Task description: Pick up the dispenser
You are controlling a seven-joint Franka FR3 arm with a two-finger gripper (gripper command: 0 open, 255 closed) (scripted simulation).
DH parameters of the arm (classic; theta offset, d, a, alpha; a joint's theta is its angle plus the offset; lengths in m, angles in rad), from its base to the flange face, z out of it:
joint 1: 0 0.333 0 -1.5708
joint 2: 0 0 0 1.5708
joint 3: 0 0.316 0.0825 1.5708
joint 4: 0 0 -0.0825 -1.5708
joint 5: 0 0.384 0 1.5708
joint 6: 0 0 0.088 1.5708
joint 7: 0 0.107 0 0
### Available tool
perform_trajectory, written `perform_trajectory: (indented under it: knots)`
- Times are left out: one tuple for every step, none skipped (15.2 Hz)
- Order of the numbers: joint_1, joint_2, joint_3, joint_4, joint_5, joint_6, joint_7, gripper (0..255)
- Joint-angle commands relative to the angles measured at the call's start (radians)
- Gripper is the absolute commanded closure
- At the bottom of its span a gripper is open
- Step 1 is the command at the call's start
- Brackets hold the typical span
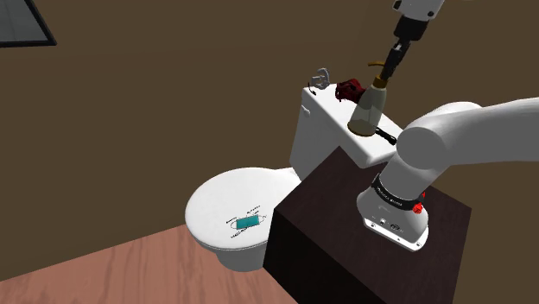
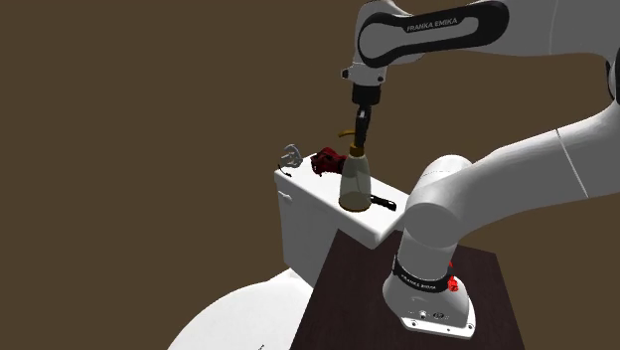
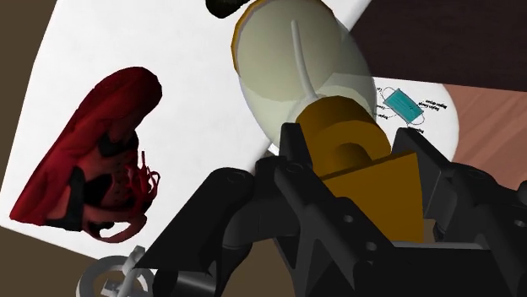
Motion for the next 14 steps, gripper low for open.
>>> perform_trajectory:
  knots:
    - [0.003, 0.000, 0.009, 0.023, 0.008, -0.023, 0.000, 255]
    - [0.005, 0.000, 0.013, 0.036, 0.011, -0.036, 0.000, 255]
    - [0.007, 0.001, 0.017, 0.049, 0.015, -0.049, 0.000, 255]
    - [0.008, 0.002, 0.020, 0.063, 0.019, -0.061, -0.001, 255]
    - [0.010, 0.003, 0.024, 0.076, 0.022, -0.074, -0.001, 255]
    - [0.011, 0.004, 0.028, 0.090, 0.026, -0.086, -0.001, 255]
    - [0.013, 0.006, 0.032, 0.104, 0.029, -0.098, -0.002, 255]
    - [0.015, 0.007, 0.035, 0.118, 0.033, -0.111, -0.002, 255]
    - [0.016, 0.010, 0.039, 0.132, 0.036, -0.123, -0.003, 255]
    - [0.018, 0.012, 0.042, 0.146, 0.039, -0.135, -0.003, 255]
    - [0.020, 0.014, 0.045, 0.161, 0.043, -0.147, -0.004, 255]
    - [0.021, 0.017, 0.048, 0.175, 0.046, -0.159, -0.004, 255]
    - [0.021, 0.017, 0.049, 0.177, 0.046, -0.161, -0.004, 255]
    - [0.021, 0.017, 0.049, 0.177, 0.046, -0.161, -0.004, 255]
